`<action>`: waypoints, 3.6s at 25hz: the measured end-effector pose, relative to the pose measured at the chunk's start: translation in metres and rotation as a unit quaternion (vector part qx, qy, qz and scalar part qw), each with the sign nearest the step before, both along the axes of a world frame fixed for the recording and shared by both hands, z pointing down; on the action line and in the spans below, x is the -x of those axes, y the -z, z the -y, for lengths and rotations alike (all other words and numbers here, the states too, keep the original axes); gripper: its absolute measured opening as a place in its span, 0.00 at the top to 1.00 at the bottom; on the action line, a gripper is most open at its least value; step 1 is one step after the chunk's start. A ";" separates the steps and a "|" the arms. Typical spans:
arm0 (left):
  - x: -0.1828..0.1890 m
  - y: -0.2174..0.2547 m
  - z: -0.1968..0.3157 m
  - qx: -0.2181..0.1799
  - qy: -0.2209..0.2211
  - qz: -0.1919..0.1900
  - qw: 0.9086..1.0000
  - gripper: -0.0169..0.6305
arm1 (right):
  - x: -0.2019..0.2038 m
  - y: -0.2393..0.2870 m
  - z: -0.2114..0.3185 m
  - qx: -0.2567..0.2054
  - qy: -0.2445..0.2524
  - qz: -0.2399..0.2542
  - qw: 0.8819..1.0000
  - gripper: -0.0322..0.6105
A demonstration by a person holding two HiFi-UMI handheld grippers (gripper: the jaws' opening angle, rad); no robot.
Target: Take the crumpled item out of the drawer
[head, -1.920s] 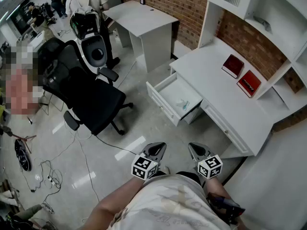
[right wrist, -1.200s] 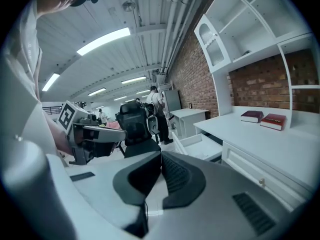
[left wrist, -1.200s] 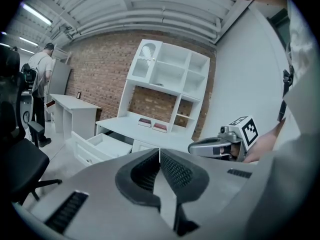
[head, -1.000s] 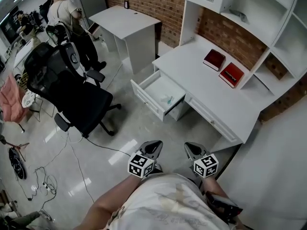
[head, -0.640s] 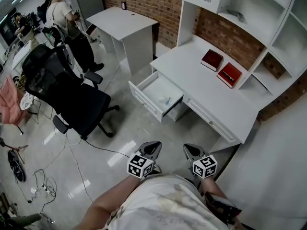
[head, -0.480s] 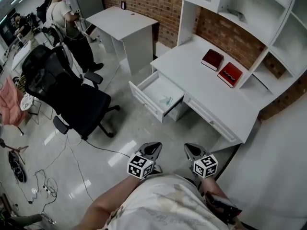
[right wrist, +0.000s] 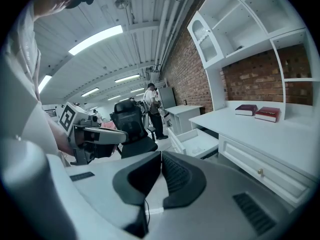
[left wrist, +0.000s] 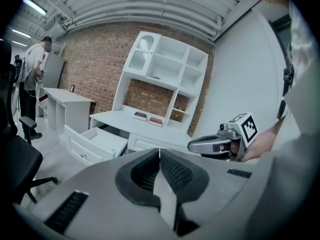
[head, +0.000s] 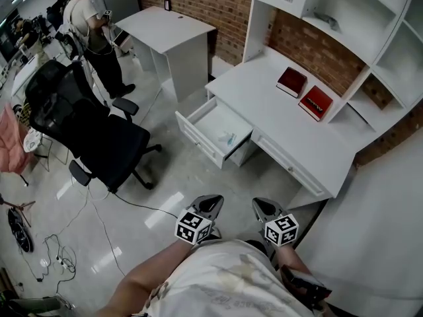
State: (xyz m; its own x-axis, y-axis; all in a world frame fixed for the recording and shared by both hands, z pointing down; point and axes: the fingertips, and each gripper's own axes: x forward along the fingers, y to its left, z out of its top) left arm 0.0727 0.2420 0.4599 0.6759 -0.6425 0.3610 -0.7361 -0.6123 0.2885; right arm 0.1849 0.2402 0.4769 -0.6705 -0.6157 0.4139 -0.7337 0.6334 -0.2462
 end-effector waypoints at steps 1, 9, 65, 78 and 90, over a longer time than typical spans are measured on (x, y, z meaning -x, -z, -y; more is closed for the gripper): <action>-0.001 0.000 0.000 0.001 -0.002 0.000 1.000 0.93 | 0.000 0.000 0.000 0.000 -0.001 0.000 1.000 0.91; 0.005 0.001 0.007 -0.004 -0.003 0.001 1.000 0.93 | 0.004 -0.007 0.004 0.005 -0.005 -0.002 1.000 0.91; 0.059 -0.021 0.150 0.043 0.079 0.009 0.996 0.93 | 0.070 -0.034 0.187 0.044 0.086 -0.008 0.995 0.91; 0.075 -0.009 0.206 0.039 0.115 0.030 0.992 0.93 | 0.093 -0.031 0.258 0.042 0.130 -0.001 0.991 0.91; 0.065 -0.004 0.241 0.035 0.140 0.051 0.988 0.93 | 0.101 -0.036 0.304 0.042 0.167 0.005 0.985 0.91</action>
